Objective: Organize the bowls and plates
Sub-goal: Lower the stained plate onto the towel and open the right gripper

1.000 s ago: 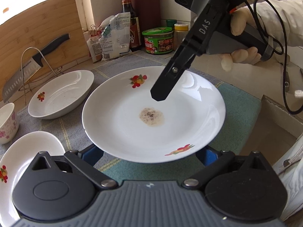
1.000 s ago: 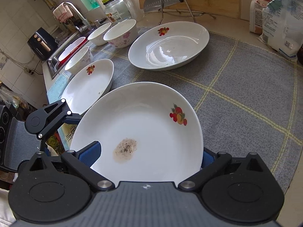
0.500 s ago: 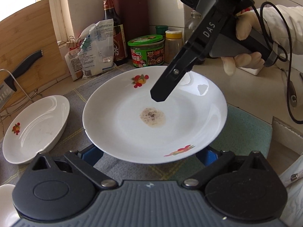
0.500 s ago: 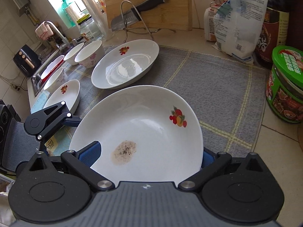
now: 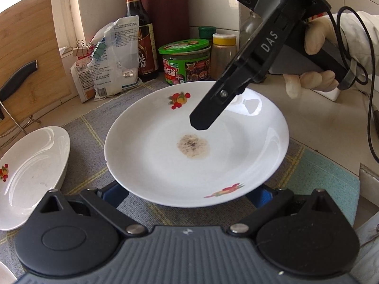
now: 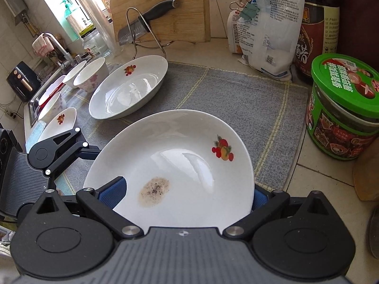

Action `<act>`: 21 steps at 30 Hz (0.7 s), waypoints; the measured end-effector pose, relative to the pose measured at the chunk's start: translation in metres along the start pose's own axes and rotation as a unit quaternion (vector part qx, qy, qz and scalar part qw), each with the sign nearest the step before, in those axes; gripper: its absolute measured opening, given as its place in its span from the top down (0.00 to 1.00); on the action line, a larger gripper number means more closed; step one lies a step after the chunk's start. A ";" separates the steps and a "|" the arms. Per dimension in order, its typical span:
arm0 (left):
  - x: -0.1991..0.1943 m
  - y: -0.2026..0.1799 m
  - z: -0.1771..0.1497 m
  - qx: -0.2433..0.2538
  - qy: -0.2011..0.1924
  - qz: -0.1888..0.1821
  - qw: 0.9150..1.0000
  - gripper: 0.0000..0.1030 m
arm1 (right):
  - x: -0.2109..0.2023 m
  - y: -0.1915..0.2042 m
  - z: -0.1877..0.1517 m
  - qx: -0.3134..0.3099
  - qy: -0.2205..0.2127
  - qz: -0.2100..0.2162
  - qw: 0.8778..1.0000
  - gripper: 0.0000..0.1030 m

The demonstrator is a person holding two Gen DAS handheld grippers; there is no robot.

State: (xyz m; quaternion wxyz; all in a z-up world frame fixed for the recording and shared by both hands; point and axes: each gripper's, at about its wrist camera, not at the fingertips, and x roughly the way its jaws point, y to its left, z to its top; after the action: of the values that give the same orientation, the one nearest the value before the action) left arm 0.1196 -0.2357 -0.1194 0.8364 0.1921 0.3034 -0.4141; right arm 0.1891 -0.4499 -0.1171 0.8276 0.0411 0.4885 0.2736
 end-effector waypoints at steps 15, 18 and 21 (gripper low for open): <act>0.016 -0.001 0.000 -0.006 0.008 0.006 1.000 0.01 | 0.013 -0.011 0.001 0.000 -0.003 -0.018 1.000 0.00; 0.016 0.000 0.000 -0.007 0.007 0.005 1.000 0.01 | 0.014 -0.012 0.002 0.002 -0.006 -0.020 1.000 0.00; 0.017 -0.002 0.001 -0.003 0.010 0.004 1.000 0.01 | 0.017 -0.012 0.002 0.008 -0.008 -0.032 0.999 0.00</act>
State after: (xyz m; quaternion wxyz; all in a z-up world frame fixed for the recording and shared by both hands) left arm 0.1266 -0.2472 -0.1297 0.8357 0.1950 0.3120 -0.4078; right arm 0.2017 -0.4511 -0.1339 0.8396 0.0341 0.4849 0.2423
